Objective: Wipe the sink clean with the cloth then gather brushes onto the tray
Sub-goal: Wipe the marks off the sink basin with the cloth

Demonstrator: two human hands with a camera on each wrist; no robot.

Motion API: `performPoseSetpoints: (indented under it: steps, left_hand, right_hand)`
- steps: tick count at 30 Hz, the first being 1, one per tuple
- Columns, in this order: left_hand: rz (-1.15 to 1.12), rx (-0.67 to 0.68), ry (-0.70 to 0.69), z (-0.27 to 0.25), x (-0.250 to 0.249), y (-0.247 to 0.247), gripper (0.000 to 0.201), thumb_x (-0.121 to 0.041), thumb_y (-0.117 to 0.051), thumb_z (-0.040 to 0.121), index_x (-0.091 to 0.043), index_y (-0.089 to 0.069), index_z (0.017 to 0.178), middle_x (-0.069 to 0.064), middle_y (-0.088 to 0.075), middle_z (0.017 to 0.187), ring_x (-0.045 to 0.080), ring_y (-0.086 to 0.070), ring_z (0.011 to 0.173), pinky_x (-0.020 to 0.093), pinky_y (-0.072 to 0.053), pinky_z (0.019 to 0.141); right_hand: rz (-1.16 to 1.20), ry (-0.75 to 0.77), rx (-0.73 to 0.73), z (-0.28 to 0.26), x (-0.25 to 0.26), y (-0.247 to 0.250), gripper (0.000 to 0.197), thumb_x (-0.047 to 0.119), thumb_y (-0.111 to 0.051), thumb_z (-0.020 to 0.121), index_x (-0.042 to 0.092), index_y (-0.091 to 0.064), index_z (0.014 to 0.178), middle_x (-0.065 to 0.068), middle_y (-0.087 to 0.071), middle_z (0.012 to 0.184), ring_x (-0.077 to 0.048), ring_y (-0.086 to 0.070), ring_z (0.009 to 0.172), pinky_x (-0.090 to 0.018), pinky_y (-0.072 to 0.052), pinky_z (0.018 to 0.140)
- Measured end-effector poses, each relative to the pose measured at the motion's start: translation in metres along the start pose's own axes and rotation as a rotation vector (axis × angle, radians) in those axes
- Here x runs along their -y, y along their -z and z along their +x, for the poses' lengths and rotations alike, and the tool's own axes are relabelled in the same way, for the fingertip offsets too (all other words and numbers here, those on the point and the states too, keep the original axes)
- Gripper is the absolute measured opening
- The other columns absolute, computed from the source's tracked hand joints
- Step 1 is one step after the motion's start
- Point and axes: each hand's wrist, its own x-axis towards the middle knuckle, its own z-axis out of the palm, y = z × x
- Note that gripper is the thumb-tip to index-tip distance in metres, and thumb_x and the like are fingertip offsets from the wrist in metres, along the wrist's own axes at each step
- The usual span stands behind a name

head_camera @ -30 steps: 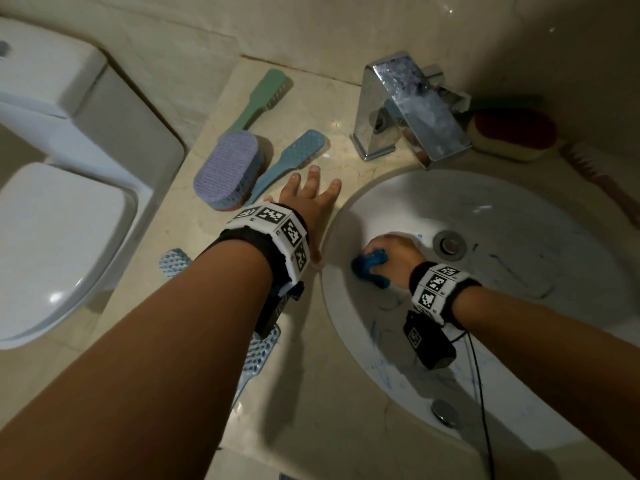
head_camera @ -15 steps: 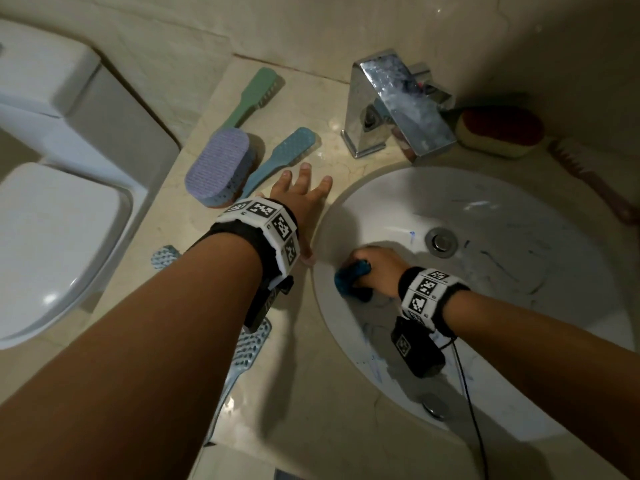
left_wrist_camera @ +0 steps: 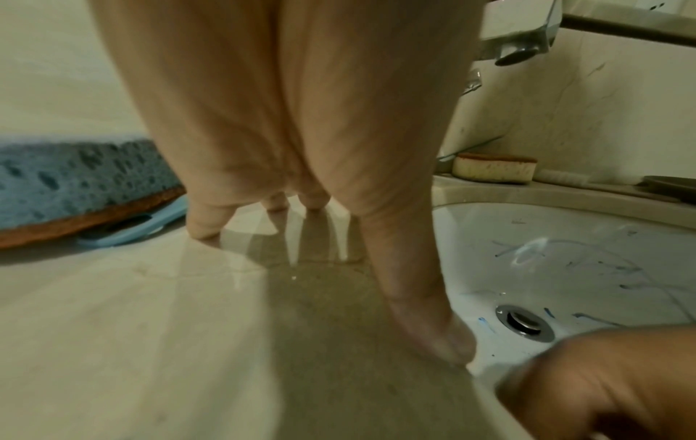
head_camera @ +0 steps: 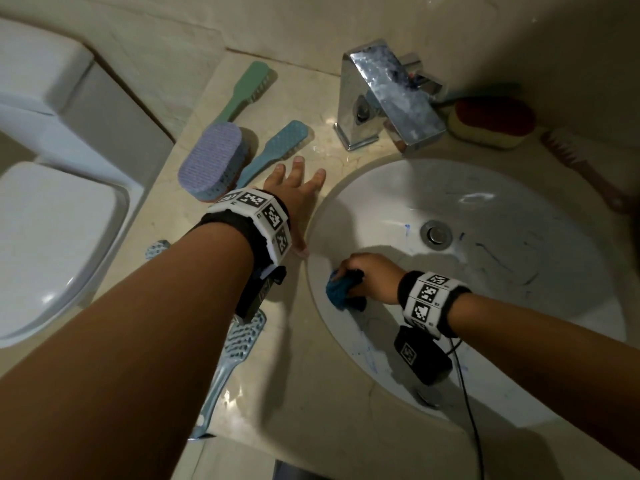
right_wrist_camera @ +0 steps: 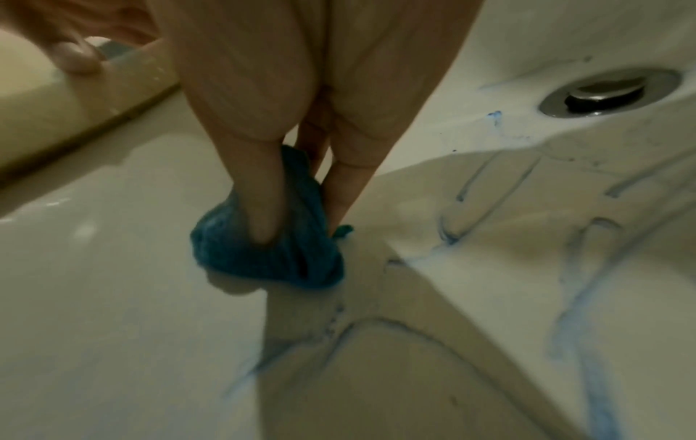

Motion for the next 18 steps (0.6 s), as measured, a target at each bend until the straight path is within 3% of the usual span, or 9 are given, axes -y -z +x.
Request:
performPoseSetpoints:
  steps: [5,10,13,18]
  left_hand:
    - [0.002,-0.014,-0.003,-0.004,-0.002,0.002,0.133,-0.034,-0.085,0.063,-0.025,0.015,0.150,0.013,0.020,0.156,0.038,0.010,0.145,0.046,-0.006,0.118]
    - [-0.011,-0.019,-0.013,-0.002,0.001,0.000,0.134,-0.034,-0.086,0.062,-0.026,0.015,0.149,0.012,0.021,0.156,0.038,0.011,0.145,0.048,-0.008,0.119]
    - [-0.003,-0.020,-0.018,-0.002,0.001,0.001,0.133,-0.034,-0.085,0.063,-0.025,0.015,0.150,0.013,0.020,0.156,0.038,0.011,0.145,0.047,-0.007,0.118]
    - [0.011,-0.028,-0.024,-0.005,0.001,0.000,0.129,-0.036,-0.083,0.066,-0.025,0.014,0.150,0.012,0.019,0.157,0.038,0.010,0.145,0.046,-0.008,0.117]
  right_hand:
    - [-0.053,0.000,0.283,-0.034,-0.005,-0.006,0.032,0.005,-0.066,0.082,0.018,-0.068,0.110,0.004,-0.054,0.106,-0.019,-0.054,0.103,-0.027,-0.045,0.089]
    - [0.038,0.018,0.181,-0.029,0.006,-0.004,0.033,0.004,-0.065,0.081,0.017,-0.067,0.111,-0.003,-0.064,0.115,-0.013,-0.057,0.096,-0.024,-0.047,0.086]
    - [0.112,0.035,0.096,-0.025,0.012,-0.006,0.033,0.004,-0.067,0.079,0.018,-0.066,0.109,-0.003,-0.066,0.115,-0.016,-0.060,0.100,-0.030,-0.050,0.092]
    - [-0.022,0.018,0.251,-0.048,0.014,-0.006,0.032,0.008,-0.070,0.080,0.017,-0.067,0.111,-0.003,-0.065,0.116,-0.018,-0.060,0.102,-0.026,-0.049,0.089]
